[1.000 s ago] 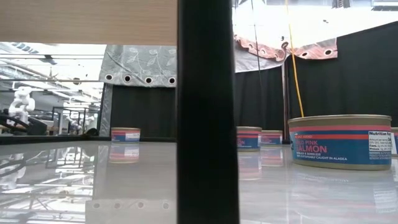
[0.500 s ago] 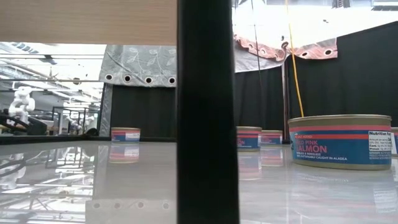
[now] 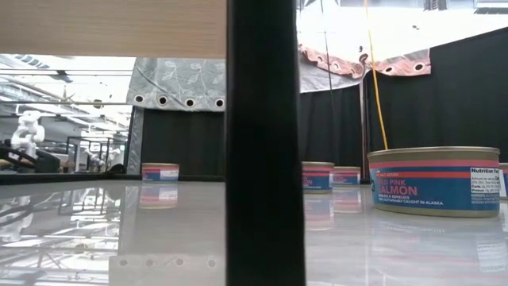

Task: Stack canned seafood by type on shelf
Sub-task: Stack the green tuna can on top of the green tuna can on the shelf

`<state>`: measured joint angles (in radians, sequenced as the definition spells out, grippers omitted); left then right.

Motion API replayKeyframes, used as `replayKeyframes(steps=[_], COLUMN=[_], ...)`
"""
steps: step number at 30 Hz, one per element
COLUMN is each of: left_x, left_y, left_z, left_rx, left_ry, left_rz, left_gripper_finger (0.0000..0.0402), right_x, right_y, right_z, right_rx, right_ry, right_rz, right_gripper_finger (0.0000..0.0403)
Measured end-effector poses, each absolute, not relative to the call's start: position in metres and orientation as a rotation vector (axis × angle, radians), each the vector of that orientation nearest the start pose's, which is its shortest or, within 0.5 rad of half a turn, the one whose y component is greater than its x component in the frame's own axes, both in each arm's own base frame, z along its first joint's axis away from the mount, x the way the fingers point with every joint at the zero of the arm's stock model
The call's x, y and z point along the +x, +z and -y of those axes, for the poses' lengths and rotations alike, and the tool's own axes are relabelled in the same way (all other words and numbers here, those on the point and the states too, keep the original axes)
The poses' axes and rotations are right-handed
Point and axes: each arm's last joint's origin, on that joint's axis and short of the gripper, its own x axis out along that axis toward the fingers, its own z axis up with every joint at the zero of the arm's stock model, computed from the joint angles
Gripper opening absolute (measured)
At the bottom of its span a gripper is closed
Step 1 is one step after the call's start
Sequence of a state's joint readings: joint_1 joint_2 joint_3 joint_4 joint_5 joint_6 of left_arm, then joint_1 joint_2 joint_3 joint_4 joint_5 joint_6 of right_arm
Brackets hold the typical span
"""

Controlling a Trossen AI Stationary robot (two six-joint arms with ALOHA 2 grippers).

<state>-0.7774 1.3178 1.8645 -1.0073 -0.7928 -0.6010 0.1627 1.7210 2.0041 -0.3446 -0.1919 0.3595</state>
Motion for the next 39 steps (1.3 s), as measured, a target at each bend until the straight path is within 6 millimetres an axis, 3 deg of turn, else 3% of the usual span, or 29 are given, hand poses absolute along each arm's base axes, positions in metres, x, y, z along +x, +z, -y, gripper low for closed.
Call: replayKeyframes(steps=[5, 10, 17, 22, 29, 34, 39], left_x=[0.146, 0.141, 0.150, 0.168, 0.172, 0.152, 0.134], left_y=[0.514, 0.506, 0.493, 0.502, 0.524, 0.557, 0.574], left_z=[0.130, 0.137, 0.165, 0.180, 0.151, 0.107, 0.067], left_rx=[-0.341, -0.448, -0.545, -0.472, -0.153, 0.215, 0.606], left_ry=[-0.039, -0.217, -0.415, -0.406, -0.193, 0.057, 0.413], left_rz=[-0.362, -0.572, -0.799, -0.569, -0.337, -0.228, -0.280], left_gripper_finger=[0.0150, 0.0150, 0.0150, 0.0150, 0.0150, 0.0150, 0.0150], right_x=[0.336, 0.305, 0.285, 0.286, 0.290, 0.294, 0.297], right_y=[0.497, 0.496, 0.479, 0.473, 0.477, 0.483, 0.488], right_z=[-0.058, -0.041, -0.028, -0.027, -0.019, -0.005, 0.007], right_rx=[0.348, 0.331, 0.338, 0.357, 0.373, 0.391, 0.425], right_ry=[0.316, 0.229, 0.108, 0.071, 0.026, -0.006, -0.040], right_rz=[-0.197, -0.356, -0.593, -0.645, -0.580, -0.498, -0.433], right_gripper_finger=[0.0274, 0.0269, 0.0262, 0.0262, 0.0262, 0.0263, 0.0263])
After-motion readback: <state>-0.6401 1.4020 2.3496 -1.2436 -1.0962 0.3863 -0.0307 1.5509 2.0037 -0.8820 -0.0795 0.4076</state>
